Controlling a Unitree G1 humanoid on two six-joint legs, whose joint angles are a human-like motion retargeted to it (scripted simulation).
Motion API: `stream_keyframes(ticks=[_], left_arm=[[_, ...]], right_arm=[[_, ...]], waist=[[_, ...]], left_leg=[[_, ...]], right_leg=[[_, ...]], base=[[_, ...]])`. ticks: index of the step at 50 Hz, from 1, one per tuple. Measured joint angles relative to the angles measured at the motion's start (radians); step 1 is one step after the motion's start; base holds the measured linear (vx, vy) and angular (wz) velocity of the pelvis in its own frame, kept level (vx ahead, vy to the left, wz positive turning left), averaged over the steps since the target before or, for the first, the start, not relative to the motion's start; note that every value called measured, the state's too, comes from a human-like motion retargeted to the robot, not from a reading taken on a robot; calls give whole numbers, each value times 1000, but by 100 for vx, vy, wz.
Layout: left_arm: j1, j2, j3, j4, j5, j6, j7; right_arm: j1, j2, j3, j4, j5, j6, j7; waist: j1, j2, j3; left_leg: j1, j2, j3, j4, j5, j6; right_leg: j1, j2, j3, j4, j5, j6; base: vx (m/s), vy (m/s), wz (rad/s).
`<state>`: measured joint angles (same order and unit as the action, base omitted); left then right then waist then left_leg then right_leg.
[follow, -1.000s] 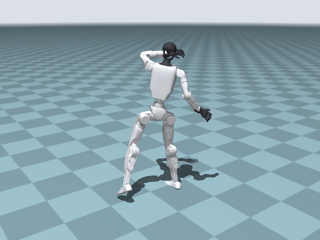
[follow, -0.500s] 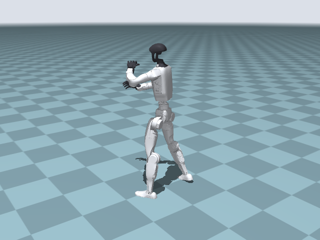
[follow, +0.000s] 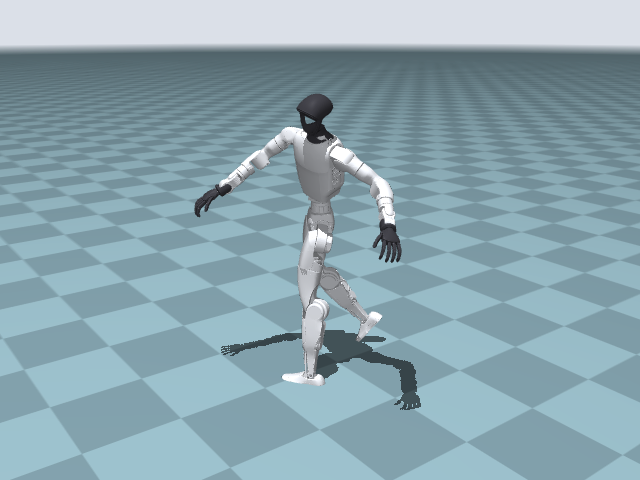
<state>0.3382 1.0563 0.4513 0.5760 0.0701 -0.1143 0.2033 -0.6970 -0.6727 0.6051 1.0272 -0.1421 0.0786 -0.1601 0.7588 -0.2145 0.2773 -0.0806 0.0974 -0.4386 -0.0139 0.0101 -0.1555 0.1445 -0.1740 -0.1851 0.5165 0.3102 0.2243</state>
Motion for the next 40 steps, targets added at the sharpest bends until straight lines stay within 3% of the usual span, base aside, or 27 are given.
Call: stream_keyframes(ticks=[5,10,15,18,20,23,27,32,35,37,38,40], left_arm=[[3,323,216,172,69,57,31],[43,630,342,358,93,76,104],[4,784,474,549,103,147,235],[-67,791,552,617,-91,189,346],[-117,759,613,627,-319,183,405],[-127,597,651,621,-663,132,483],[-120,273,563,669,-763,116,504],[-448,-209,97,734,-701,156,454],[-739,-407,-244,672,-535,167,368],[-924,-457,-417,568,-384,183,316],[-1032,-463,-490,520,-309,184,284],[-1241,-441,-627,425,-204,174,257]], right_arm=[[96,-130,48,-53,-27,-25,73],[216,-336,96,-311,-122,-71,53],[400,-507,0,-733,-192,-111,-119],[528,-490,-112,-968,-141,-129,-214],[609,-435,-186,-1113,-101,-139,-249],[697,-347,-230,-1272,-106,-123,-211],[755,-281,-235,-1380,-163,-125,-154],[716,-322,-213,-1351,-233,-96,-64],[654,-340,-232,-1287,-299,-82,-8],[644,-355,-290,-1271,-294,-93,-29],[649,-355,-327,-1264,-269,-103,-37],[685,-351,-408,-1259,-207,-115,-60]], waist=[[36,-20,9],[60,-36,56],[53,-78,142],[35,-130,160],[43,-188,128],[-1,-245,125],[-91,-303,45],[-313,-286,-124],[-462,-244,-208],[-565,-180,-229],[-608,-162,-248],[-704,-103,-267]], left_leg=[[-22,13,-84,-6,9,-6],[-28,43,-112,-19,14,-24],[-12,42,-79,-23,20,-24],[-9,70,-18,-6,12,-19],[-32,134,62,22,-10,-20],[13,133,189,89,-42,14],[86,196,437,213,-101,27],[174,276,716,385,-103,31],[212,315,764,477,-45,37],[247,348,712,535,3,18],[251,350,680,557,33,9],[268,353,587,577,114,-12]], right_leg=[[12,75,67,-35,53,37],[12,107,37,-30,51,37],[33,66,-55,-2,-46,37],[43,54,-112,-11,-121,28],[-21,60,-144,32,-167,37],[29,5,-194,-10,-255,18],[38,-30,-207,-28,-375,20],[49,-14,-39,-113,-502,5],[72,23,99,-167,-526,-18],[129,71,167,-204,-514,-20],[129,85,202,-201,-509,7],[169,130,264,-254,-473,-26]], base=[[6,-6,88],[-2,-11,27],[-10,-10,-28],[-16,-18,-122],[-20,-25,-227],[-17,-16,-239],[-21,-26,-334],[-21,-35,-318],[-16,-38,-238],[-12,-38,-192],[-11,-36,-186],[-8,-32,-173]])
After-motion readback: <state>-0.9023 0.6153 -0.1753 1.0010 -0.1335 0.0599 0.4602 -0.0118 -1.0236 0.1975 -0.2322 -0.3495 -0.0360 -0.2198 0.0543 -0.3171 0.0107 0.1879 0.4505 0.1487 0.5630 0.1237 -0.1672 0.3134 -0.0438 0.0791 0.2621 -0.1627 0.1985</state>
